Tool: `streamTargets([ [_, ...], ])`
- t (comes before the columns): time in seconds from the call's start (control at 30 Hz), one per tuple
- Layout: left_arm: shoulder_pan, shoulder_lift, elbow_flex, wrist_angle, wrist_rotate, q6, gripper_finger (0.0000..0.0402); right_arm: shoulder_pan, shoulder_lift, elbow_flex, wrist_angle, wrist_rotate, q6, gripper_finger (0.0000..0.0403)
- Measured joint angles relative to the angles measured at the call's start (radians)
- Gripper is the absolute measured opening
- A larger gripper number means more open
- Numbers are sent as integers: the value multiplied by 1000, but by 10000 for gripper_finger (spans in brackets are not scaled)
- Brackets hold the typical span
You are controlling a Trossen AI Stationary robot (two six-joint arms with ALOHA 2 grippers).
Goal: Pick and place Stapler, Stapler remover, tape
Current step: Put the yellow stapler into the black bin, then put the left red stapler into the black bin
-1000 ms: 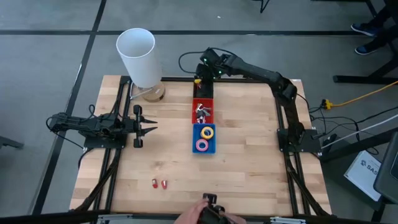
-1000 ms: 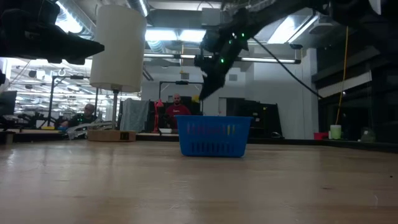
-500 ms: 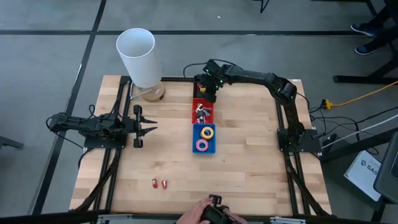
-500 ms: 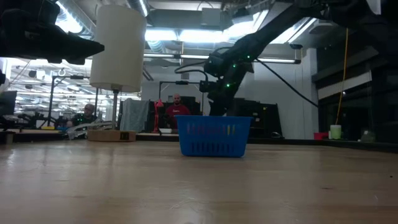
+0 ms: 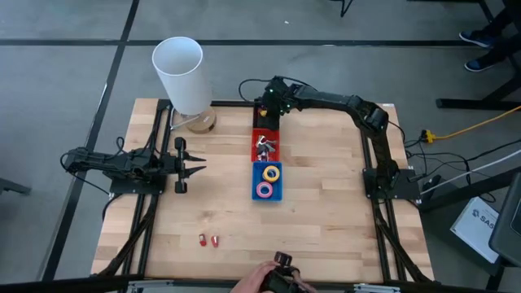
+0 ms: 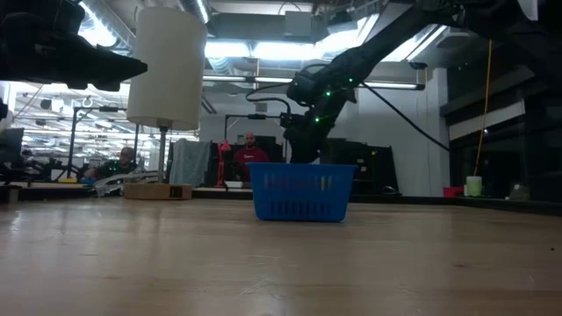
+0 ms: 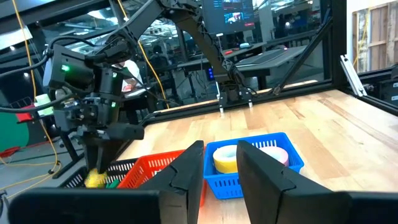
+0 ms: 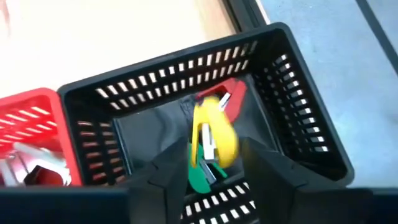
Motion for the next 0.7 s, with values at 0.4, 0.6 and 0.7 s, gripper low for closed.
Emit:
streamTargets([
  [0.4, 0, 0, 0, 0, 0, 0, 95, 40, -25, 0, -4, 18, -1, 244],
  [0.6, 0, 0, 0, 0, 0, 0, 91, 72, -76, 1, -5, 18, -1, 248],
  [0.7, 0, 0, 0, 0, 0, 0, 91, 97, -104, 2, -7, 18, -1, 248],
])
